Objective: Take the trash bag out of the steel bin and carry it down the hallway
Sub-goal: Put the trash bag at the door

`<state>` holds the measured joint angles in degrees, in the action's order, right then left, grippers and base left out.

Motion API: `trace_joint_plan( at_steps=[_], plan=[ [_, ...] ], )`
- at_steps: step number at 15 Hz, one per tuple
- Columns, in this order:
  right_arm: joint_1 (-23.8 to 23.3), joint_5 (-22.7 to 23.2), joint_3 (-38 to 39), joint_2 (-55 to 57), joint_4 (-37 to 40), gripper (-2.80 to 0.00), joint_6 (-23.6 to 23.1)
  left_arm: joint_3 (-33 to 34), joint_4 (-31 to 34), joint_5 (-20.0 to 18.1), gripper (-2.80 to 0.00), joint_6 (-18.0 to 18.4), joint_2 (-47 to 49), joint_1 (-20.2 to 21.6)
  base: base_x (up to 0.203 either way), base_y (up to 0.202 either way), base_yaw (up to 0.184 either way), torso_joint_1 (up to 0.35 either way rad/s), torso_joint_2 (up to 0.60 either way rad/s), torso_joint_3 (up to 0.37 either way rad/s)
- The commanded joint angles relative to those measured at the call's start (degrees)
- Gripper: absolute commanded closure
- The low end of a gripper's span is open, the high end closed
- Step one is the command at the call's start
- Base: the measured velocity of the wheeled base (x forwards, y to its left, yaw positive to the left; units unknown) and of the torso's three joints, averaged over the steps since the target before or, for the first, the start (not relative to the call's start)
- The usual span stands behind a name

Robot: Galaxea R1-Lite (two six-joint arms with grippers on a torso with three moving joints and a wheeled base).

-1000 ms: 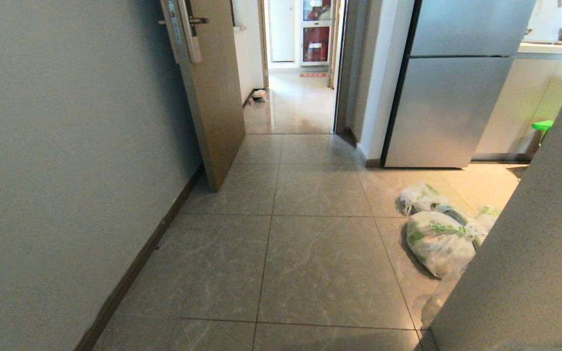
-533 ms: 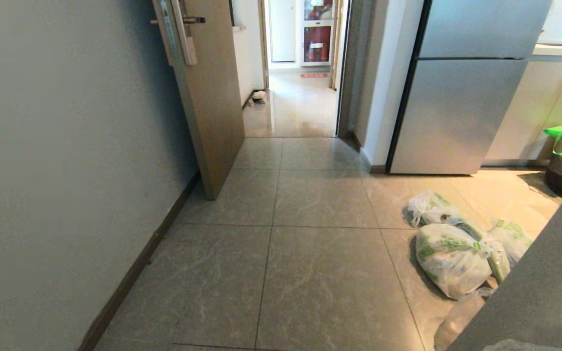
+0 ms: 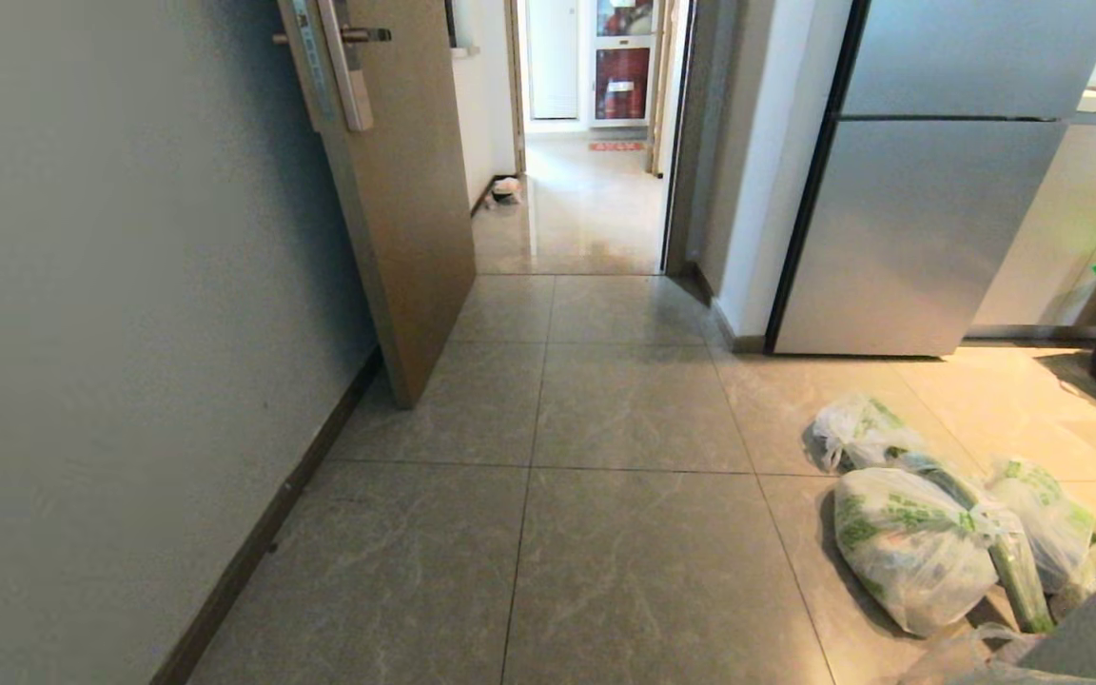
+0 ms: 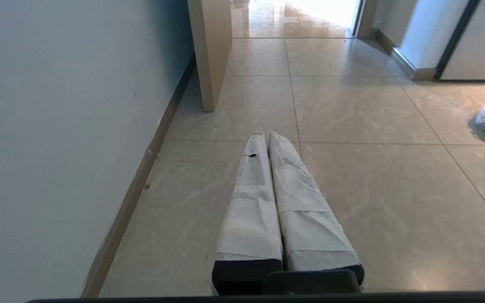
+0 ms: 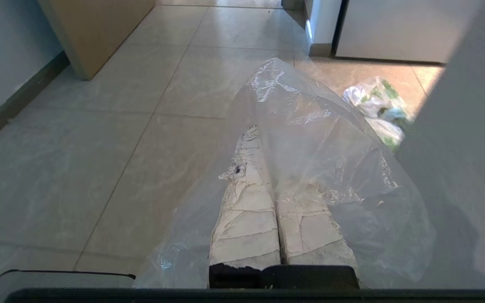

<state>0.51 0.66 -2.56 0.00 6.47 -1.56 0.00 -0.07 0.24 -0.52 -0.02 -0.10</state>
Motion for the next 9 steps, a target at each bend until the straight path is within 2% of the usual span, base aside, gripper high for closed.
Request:
trace_joint_plan(
  at_steps=[1, 9],
  plan=[
    [0.0, 0.0, 0.0, 0.1, 0.0, 0.0, 0.0, 0.1, 0.0, 0.0, 0.0, 0.0, 0.0, 0.0, 0.182, 0.0, -0.001, -0.002, 0.01, 0.002],
    [0.0, 0.0, 0.0, 0.1, 0.0, 0.0, 0.0, 0.0, 0.0, 0.0, 0.0, 0.0, 0.0, 0.0, 0.19, 0.0, 0.001, 0.001, 0.0, 0.002]
  ],
)
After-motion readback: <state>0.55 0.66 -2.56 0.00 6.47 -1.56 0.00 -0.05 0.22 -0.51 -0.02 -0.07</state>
